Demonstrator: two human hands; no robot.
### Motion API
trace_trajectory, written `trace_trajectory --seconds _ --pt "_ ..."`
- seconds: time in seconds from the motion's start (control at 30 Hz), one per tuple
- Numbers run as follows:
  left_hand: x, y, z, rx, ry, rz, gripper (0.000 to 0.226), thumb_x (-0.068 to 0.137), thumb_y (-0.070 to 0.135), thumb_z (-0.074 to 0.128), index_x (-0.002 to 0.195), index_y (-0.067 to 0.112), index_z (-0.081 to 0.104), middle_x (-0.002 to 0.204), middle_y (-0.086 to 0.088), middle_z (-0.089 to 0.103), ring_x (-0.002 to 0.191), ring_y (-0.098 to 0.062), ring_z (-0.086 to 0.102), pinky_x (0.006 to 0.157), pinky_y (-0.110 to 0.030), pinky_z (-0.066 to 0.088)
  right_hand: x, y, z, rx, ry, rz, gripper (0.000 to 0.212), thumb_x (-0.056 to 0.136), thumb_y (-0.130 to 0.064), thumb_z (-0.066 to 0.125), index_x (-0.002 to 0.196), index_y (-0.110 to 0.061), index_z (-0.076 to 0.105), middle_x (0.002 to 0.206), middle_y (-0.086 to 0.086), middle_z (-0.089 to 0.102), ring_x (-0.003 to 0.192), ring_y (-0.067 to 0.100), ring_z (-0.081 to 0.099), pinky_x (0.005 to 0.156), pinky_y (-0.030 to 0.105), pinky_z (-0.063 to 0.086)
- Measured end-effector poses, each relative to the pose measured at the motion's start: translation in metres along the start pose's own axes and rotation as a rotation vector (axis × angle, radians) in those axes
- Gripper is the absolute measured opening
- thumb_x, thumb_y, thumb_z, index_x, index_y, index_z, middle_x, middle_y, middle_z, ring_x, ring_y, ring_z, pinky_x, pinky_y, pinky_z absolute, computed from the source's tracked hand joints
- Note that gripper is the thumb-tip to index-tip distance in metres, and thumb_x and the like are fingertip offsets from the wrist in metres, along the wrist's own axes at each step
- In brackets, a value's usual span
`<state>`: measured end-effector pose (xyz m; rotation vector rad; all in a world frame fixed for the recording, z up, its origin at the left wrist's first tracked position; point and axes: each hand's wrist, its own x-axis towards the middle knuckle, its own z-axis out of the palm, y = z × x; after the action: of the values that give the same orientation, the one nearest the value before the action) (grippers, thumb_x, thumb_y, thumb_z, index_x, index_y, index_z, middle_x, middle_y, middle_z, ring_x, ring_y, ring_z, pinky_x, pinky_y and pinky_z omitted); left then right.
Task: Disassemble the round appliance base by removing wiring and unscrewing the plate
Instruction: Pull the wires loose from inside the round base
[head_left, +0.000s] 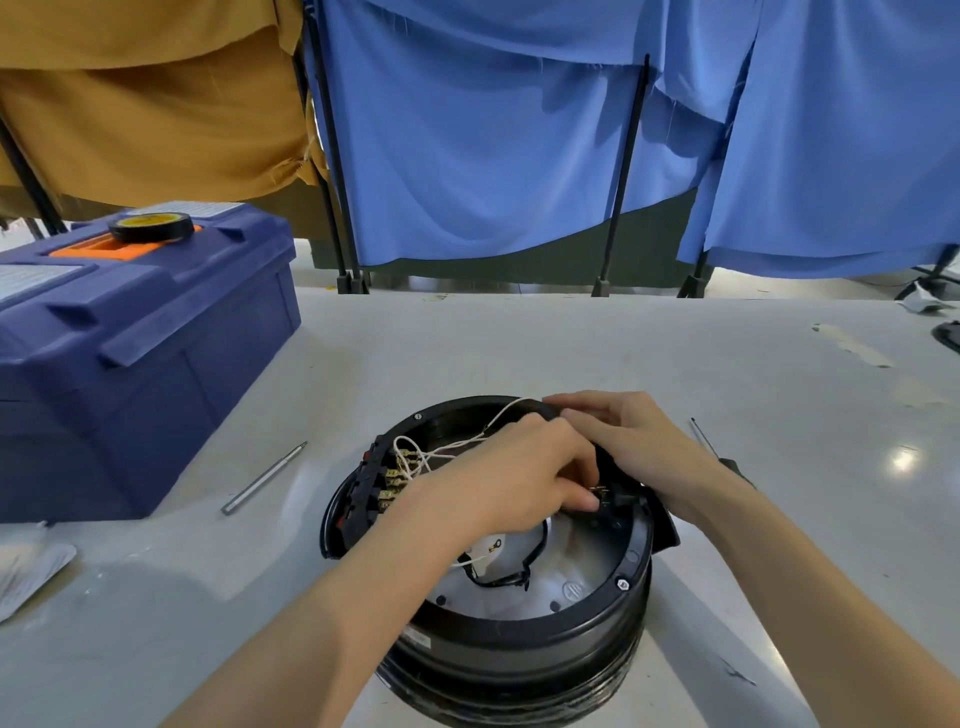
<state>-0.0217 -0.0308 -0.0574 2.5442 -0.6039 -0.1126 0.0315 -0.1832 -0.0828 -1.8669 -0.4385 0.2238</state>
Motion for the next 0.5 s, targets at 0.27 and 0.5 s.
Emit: trace_trajectory --seconds 0.27,0.5 --pt "0.003 0.002 0.01 -0.025 -0.079 -0.054 0.029 0.095 0.008 0.051 0.067 0.009 0.058 0.07 -0.01 0.07 0.055 -0.01 0.056 0.068 -0.029 0.051 0.003 -0.001 0.005 0.034 -0.044 0.05 0.026 0.093 -0.005 0.056 0.11 -0.023 0.066 0.097 -0.002 0.076 0.087 0.018 0.072 0.075 0.03 0.059" --pt "0.001 0.018 0.016 0.411 0.11 -0.045 0.017 0.091 0.018 0.048 0.095 0.011 0.063 0.067 -0.001 0.033 0.07 -0.029 0.038 0.061 -0.033 0.024 0.004 0.003 0.009 0.009 -0.019 0.029 0.038 0.086 0.004 0.055 0.109 -0.024 0.066 0.095 -0.003 0.076 0.086 0.022 0.072 0.063 0.026 0.055"
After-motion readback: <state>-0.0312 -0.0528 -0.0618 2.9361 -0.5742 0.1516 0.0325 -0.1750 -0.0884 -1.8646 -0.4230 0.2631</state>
